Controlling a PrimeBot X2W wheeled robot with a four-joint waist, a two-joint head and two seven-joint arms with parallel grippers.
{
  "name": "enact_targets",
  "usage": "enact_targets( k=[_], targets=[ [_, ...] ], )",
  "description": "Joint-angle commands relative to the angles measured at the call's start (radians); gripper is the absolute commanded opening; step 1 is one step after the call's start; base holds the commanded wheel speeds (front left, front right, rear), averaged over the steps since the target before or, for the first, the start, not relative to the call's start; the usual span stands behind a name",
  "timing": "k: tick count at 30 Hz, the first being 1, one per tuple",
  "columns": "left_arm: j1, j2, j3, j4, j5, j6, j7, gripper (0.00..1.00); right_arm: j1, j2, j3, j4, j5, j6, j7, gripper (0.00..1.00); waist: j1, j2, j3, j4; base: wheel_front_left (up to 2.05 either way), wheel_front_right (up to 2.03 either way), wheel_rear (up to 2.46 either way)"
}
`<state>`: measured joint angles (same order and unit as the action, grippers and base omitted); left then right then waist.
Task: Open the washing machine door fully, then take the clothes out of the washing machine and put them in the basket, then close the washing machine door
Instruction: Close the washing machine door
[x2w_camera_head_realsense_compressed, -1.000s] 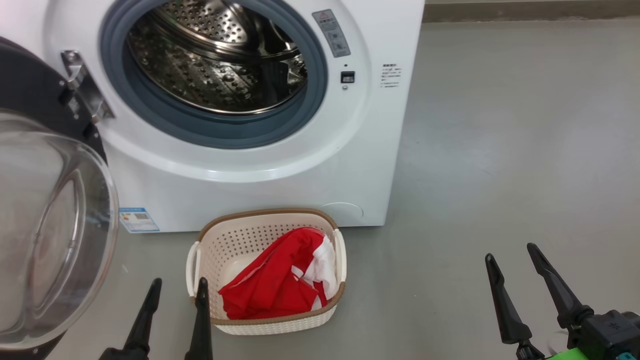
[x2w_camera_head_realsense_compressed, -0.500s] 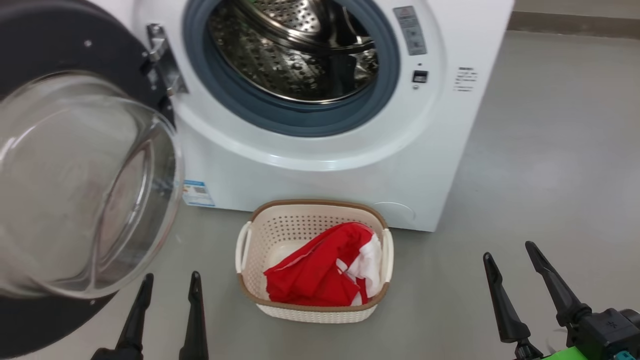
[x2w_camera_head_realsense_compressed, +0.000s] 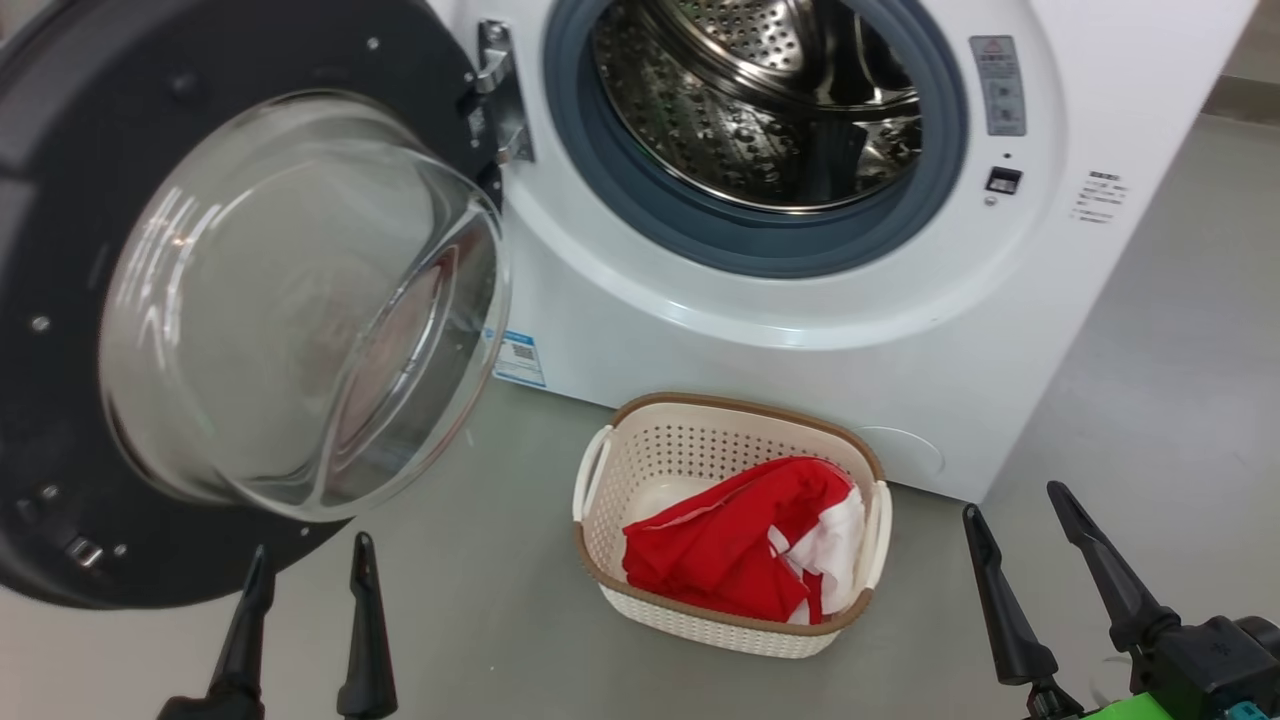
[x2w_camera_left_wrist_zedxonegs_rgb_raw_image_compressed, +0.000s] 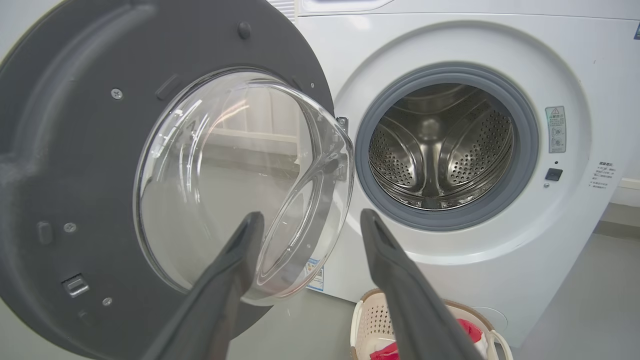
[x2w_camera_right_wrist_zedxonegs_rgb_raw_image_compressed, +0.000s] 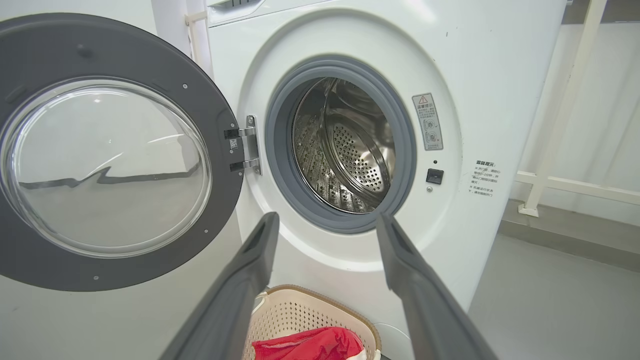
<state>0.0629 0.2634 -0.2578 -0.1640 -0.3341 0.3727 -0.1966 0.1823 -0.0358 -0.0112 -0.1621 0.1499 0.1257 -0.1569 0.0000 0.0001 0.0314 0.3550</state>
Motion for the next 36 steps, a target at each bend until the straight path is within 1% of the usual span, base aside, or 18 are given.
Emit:
enact_targets(
  k=[1, 2, 8, 15, 21, 22, 23, 29, 33, 36],
  targets=[
    [-0.029, 0.008, 0.039, -0.032, 0.004, 0.014, -0.013, 1.0, -0.031, -0.014, 0.029, -0.03, -0.007, 0.005, 0.0, 1.0, 0.0, -0.0001, -0.001, 0.042, 0.0, 0.0, 0.0],
    [-0.029, 0.008, 0.044, -0.031, 0.0, 0.016, -0.014, 1.0, -0.031, -0.014, 0.031, -0.031, -0.008, 0.005, 0.002, 1.0, 0.0, -0.0001, -0.001, 0.058, 0.0, 0.0, 0.0],
    [-0.019, 0.0, 0.042, -0.04, 0.003, 0.029, -0.02, 1.0, -0.033, -0.014, 0.035, -0.034, -0.009, 0.005, 0.005, 1.0, 0.0, -0.0001, -0.001, 0.103, 0.0, 0.0, 0.0],
    [-0.012, 0.002, 0.046, -0.045, -0.001, 0.034, -0.02, 1.0, -0.036, -0.014, 0.04, -0.034, -0.009, 0.005, 0.009, 1.0, 0.0, -0.0001, 0.0, 0.128, 0.0, 0.0, 0.0],
    [-0.013, 0.004, 0.047, -0.05, -0.005, 0.035, -0.022, 1.0, -0.04, -0.014, 0.046, -0.035, -0.013, 0.005, 0.01, 1.0, 0.0, -0.0001, 0.01, 0.13, 0.0, 0.0, 0.0],
    [-0.013, 0.004, 0.047, -0.051, -0.006, 0.035, -0.023, 0.46, -0.04, -0.014, 0.046, -0.035, -0.014, 0.005, 0.011, 1.0, 0.0, -0.0001, 0.011, 0.128, 0.0, 0.0, 0.0],
    [-0.013, 0.003, 0.048, -0.052, -0.01, 0.032, -0.023, 0.0, -0.041, -0.014, 0.046, -0.035, -0.014, 0.005, 0.011, 1.0, 0.0, -0.0001, 0.013, 0.126, 0.0, 0.0, 0.0],
    [-0.027, 0.001, 0.07, -0.081, -0.026, 0.031, -0.034, 0.0, -0.043, -0.014, 0.046, -0.038, -0.016, 0.005, 0.016, 1.0, 0.0, -0.0001, 0.021, 0.112, 0.0, 0.0, 0.0],
    [-0.045, 0.005, 0.118, -0.112, -0.045, 0.033, -0.046, 0.0, -0.044, -0.014, 0.046, -0.042, -0.017, 0.005, 0.021, 1.0, 0.0, -0.0001, 0.028, 0.103, 0.0, 0.0, 0.0],
    [-0.062, 0.013, 0.164, -0.131, -0.077, 0.023, -0.05, 0.0, -0.044, -0.014, 0.044, -0.043, -0.018, 0.005, 0.023, 1.0, 0.0, -0.0001, 0.033, 0.099, 0.0, 0.0, 0.0]
  ],
)
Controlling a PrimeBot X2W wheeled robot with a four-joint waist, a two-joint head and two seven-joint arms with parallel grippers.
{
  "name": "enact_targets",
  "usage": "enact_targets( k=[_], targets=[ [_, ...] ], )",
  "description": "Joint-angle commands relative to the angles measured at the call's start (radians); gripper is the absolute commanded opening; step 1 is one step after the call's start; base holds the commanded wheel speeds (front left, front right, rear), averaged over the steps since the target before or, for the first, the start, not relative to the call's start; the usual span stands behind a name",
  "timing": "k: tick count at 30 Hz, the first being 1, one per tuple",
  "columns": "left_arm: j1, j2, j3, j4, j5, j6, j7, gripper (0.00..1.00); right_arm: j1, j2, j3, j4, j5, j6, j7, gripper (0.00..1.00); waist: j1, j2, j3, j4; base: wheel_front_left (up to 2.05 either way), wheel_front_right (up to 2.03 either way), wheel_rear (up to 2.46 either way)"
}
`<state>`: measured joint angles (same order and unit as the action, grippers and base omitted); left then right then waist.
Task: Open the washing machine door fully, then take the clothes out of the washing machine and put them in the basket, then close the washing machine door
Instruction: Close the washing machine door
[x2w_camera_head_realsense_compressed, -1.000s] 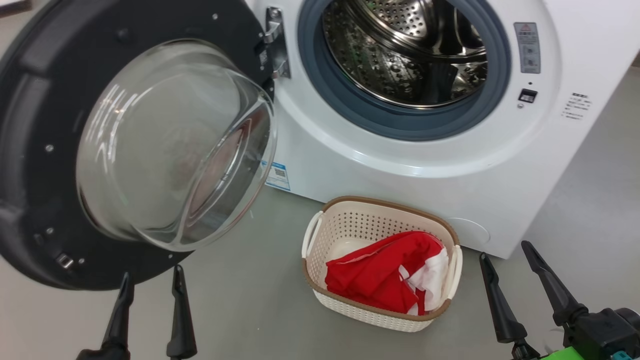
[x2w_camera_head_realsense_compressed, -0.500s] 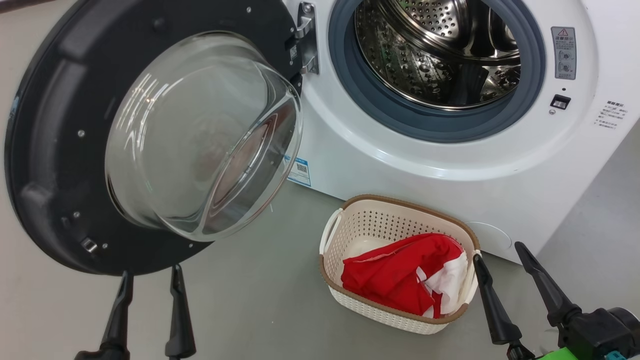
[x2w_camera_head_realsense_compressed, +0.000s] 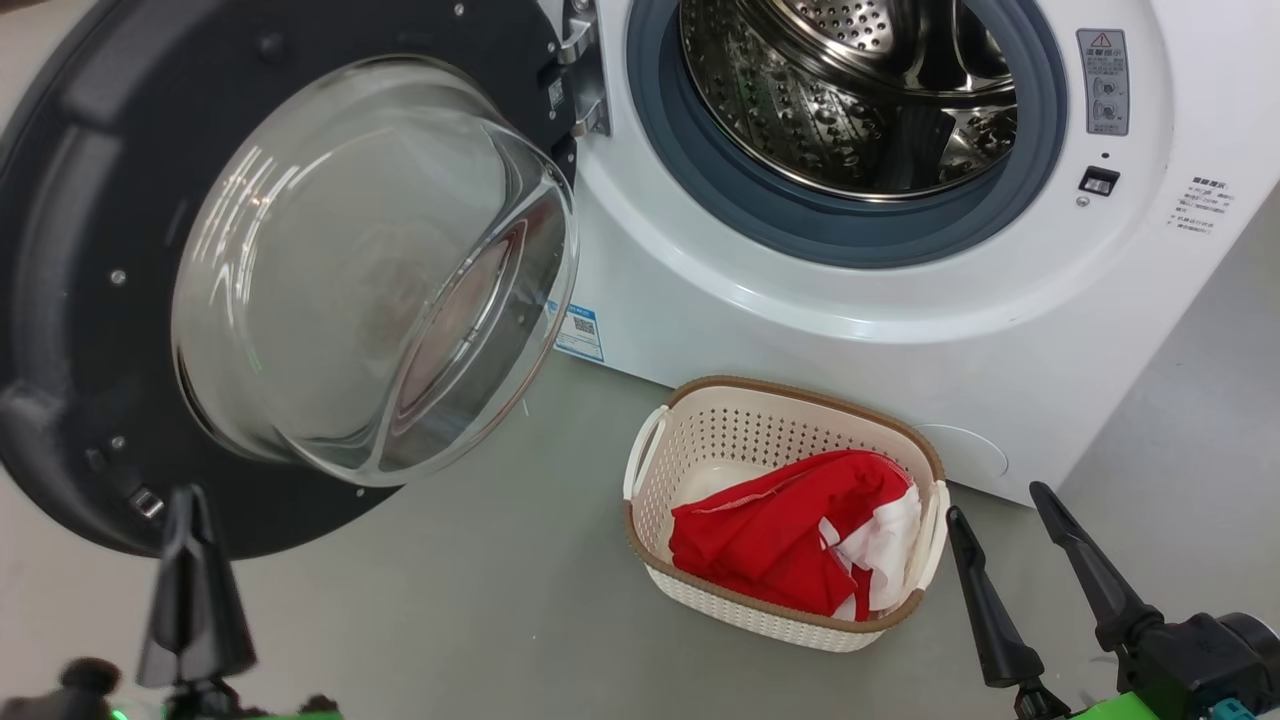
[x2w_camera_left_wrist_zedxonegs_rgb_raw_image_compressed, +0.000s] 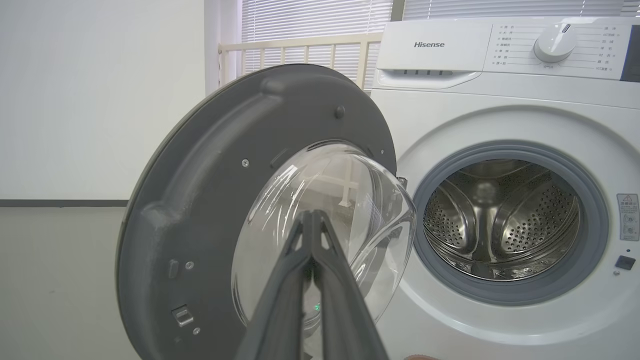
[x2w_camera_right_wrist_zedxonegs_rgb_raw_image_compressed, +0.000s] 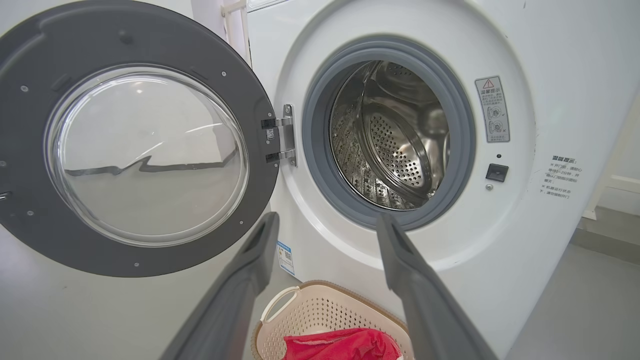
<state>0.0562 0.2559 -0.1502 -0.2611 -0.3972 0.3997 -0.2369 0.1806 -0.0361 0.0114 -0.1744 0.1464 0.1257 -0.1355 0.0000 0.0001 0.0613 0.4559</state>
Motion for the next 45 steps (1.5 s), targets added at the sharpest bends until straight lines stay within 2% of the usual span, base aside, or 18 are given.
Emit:
enact_targets(
  k=[1, 7, 14, 17, 27, 30, 32, 37, 45],
  targets=[
    [-0.062, 0.021, 0.073, -0.038, -0.032, -0.009, -0.011, 0.0, -0.042, -0.014, 0.021, -0.031, -0.015, 0.005, 0.002, 1.0, 0.0, -0.0001, 0.005, -0.003, 0.0, 0.0, 0.0],
    [-0.148, 0.016, 0.196, -0.029, -0.194, -0.067, -0.014, 0.0, -0.043, -0.014, 0.021, -0.037, -0.016, 0.005, 0.009, 1.0, 0.0, -0.0001, 0.011, -0.004, 0.0, 0.0, 0.0],
    [-0.279, 0.056, 0.325, 0.074, -0.361, -0.138, 0.009, 0.0, -0.047, -0.014, 0.02, -0.041, -0.018, 0.005, 0.018, 1.0, 0.0, -0.0001, 0.017, -0.014, 0.0, 0.0, 0.0],
    [-0.318, 0.071, 0.355, 0.115, -0.399, -0.154, 0.015, 0.0, -0.047, -0.014, 0.02, -0.04, -0.017, 0.005, 0.018, 1.0, 0.0, -0.0001, 0.017, -0.018, 0.0, 0.0, 0.0],
    [-0.516, 0.122, 0.494, 0.39, -0.6, -0.203, 0.078, 0.0, -0.046, -0.014, 0.022, -0.041, -0.018, 0.005, 0.021, 1.0, 0.0, -0.0001, 0.018, -0.042, 0.0, 0.0, 0.0],
    [-0.565, 0.144, 0.517, 0.477, -0.644, -0.199, 0.117, 0.0, -0.045, -0.014, 0.023, -0.042, -0.02, 0.005, 0.023, 1.0, 0.0, -0.0001, 0.018, -0.049, 0.0, 0.0, 0.0],
    [-0.588, 0.187, 0.505, 0.535, -0.624, -0.188, 0.14, 0.0, -0.044, -0.014, 0.023, -0.045, -0.022, 0.005, 0.025, 1.0, 0.0, -0.0001, 0.02, -0.054, 0.0, 0.0, 0.0],
    [-0.681, 0.247, 0.497, 0.666, -0.652, -0.165, 0.236, 0.0, -0.044, -0.014, 0.021, -0.054, -0.028, 0.005, 0.033, 1.0, 0.0, -0.0001, 0.029, -0.062, 0.0, 0.0, 0.0],
    [-0.812, 0.275, 0.513, 0.854, -0.758, -0.107, 0.421, 0.0, -0.048, -0.014, 0.025, -0.058, -0.029, 0.005, 0.04, 1.0, 0.0, -0.0001, 0.037, -0.069, 0.0, 0.0, 0.0]
  ],
)
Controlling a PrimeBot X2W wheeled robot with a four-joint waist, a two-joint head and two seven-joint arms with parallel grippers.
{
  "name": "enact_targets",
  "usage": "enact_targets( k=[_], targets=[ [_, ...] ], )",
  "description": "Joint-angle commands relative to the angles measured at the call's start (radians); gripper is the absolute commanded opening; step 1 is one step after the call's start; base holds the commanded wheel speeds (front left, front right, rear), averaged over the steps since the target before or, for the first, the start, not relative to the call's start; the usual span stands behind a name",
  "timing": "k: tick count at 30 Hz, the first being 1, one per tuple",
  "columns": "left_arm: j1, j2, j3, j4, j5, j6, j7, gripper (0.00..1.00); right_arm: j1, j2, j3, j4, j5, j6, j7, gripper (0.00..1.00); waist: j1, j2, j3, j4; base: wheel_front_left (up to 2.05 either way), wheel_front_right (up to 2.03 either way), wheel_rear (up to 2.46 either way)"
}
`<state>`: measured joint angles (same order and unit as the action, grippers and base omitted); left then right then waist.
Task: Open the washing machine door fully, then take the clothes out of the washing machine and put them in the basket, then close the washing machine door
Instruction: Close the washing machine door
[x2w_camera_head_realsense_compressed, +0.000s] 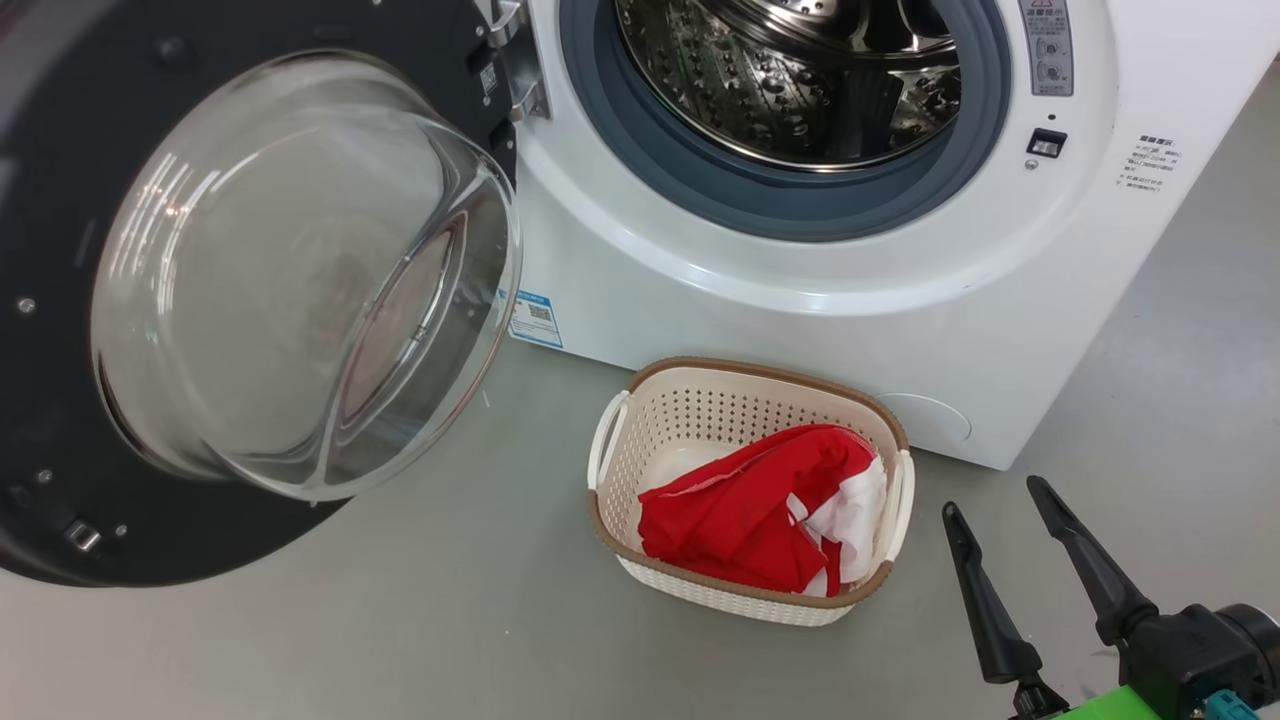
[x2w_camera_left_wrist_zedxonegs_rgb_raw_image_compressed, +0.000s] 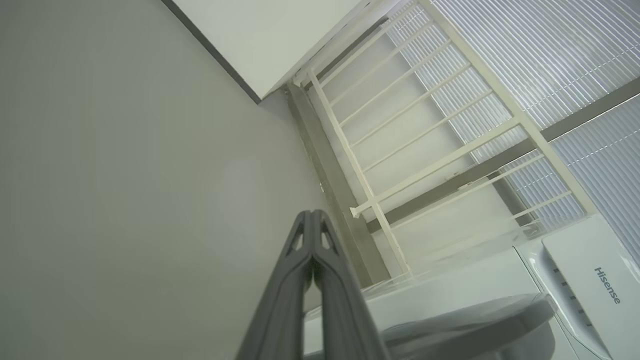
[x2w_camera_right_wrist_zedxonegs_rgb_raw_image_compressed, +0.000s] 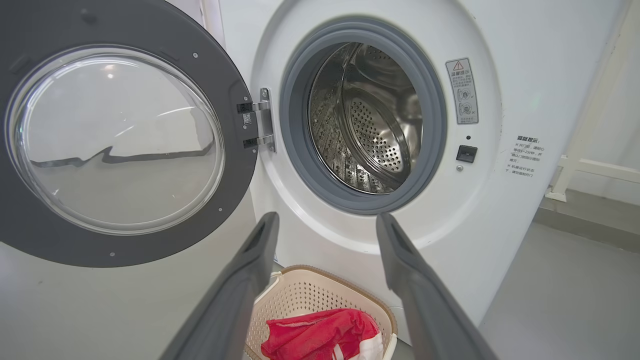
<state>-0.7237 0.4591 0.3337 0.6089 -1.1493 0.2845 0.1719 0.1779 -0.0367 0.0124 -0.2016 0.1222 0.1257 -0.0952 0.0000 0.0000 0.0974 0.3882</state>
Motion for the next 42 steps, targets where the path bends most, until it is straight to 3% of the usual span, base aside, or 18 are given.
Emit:
enact_targets(
  k=[1, 8, 16, 27, 42],
  targets=[
    [-0.043, 0.072, 0.032, 0.002, -0.02, 0.013, 0.034, 0.0, -0.046, -0.013, 0.025, -0.031, -0.004, 0.005, 0.0, 1.0, 0.0, 0.0, 0.001, -0.002, 0.0, 0.0, 0.0],
    [-0.086, 0.087, 0.038, 0.083, -0.083, 0.016, 0.164, 0.0, -0.047, -0.013, 0.024, -0.034, 0.003, 0.005, 0.0, 1.0, 0.0, 0.0, 0.009, -0.01, 0.0, 0.0, 0.0],
    [-0.081, 0.083, 0.02, 0.094, -0.111, -0.019, 0.253, 0.0, -0.048, -0.013, 0.021, -0.034, 0.004, 0.005, -0.002, 1.0, 0.0, 0.0, 0.015, -0.01, 0.0, 0.0, 0.0],
    [-0.053, 0.063, 0.0, 0.03, -0.148, -0.052, 0.355, 0.0, -0.046, -0.013, 0.011, -0.036, 0.006, 0.005, -0.007, 1.0, 0.0, 0.0, 0.01, 0.004, 0.0, 0.0, 0.0],
    [0.026, 0.008, -0.003, -0.083, -0.189, -0.039, 0.426, 0.0, -0.049, -0.013, 0.01, -0.023, 0.015, 0.005, -0.022, 1.0, 0.0, 0.0, 0.01, 0.02, 0.0, 0.0, 0.0]
  ],
)
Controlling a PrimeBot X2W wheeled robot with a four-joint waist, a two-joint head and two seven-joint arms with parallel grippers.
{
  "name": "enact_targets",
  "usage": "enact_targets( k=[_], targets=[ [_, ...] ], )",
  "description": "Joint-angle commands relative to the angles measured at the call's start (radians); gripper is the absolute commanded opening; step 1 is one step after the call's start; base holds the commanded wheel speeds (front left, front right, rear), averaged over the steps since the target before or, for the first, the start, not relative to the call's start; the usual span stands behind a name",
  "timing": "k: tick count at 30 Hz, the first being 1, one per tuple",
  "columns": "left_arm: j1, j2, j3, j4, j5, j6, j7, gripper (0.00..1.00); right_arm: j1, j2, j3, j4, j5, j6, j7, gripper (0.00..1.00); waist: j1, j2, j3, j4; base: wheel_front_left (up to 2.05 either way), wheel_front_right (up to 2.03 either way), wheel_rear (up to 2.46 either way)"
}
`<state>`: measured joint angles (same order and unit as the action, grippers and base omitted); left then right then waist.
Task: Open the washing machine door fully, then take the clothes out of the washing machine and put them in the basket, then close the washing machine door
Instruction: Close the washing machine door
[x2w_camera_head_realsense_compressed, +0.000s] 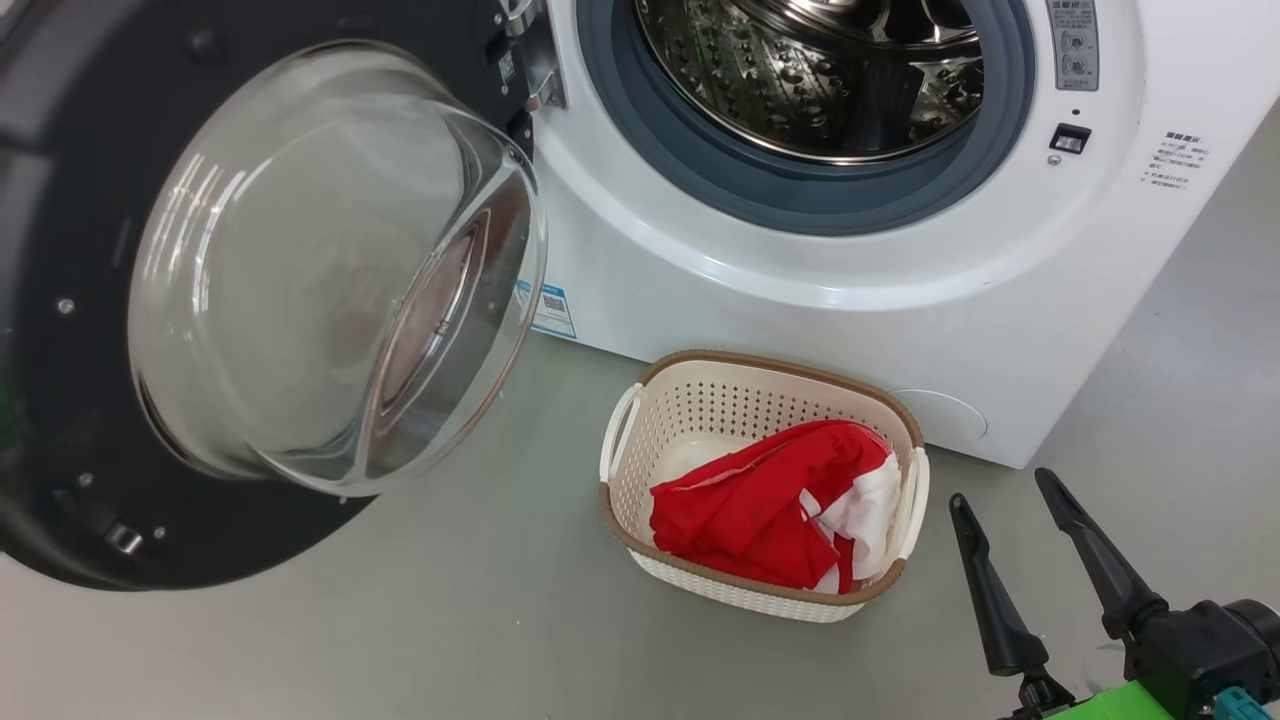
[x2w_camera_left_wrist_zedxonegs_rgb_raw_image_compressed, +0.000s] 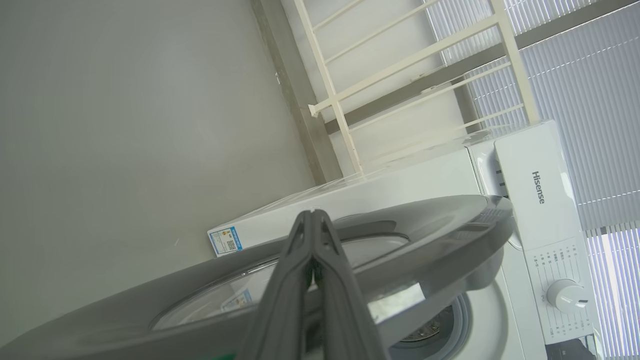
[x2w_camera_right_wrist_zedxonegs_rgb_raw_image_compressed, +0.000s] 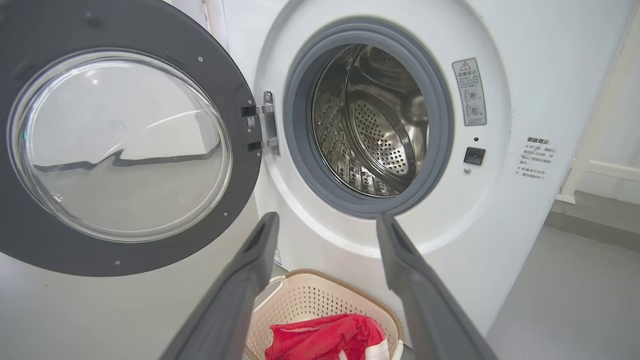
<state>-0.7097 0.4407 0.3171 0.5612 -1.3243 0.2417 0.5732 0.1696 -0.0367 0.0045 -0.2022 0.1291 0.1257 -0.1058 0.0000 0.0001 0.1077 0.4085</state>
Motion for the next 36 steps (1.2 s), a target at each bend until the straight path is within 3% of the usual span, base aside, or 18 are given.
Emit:
enact_targets(
  k=[1, 36],
  targets=[
    [0.016, 0.02, 0.016, -0.045, -0.021, 0.006, 0.031, 0.0, -0.04, -0.013, 0.017, -0.021, 0.009, 0.005, -0.013, 1.0, 0.0, -0.0001, -0.002, 0.0, 0.0, 0.0, 0.0],
    [0.174, -0.233, -0.005, -0.455, -0.151, 0.081, 0.108, 0.0, -0.045, -0.013, 0.02, 0.005, 0.023, 0.005, -0.037, 1.0, 0.0, -0.0001, -0.005, 0.001, 0.0, 0.0, 0.0]
  ],
)
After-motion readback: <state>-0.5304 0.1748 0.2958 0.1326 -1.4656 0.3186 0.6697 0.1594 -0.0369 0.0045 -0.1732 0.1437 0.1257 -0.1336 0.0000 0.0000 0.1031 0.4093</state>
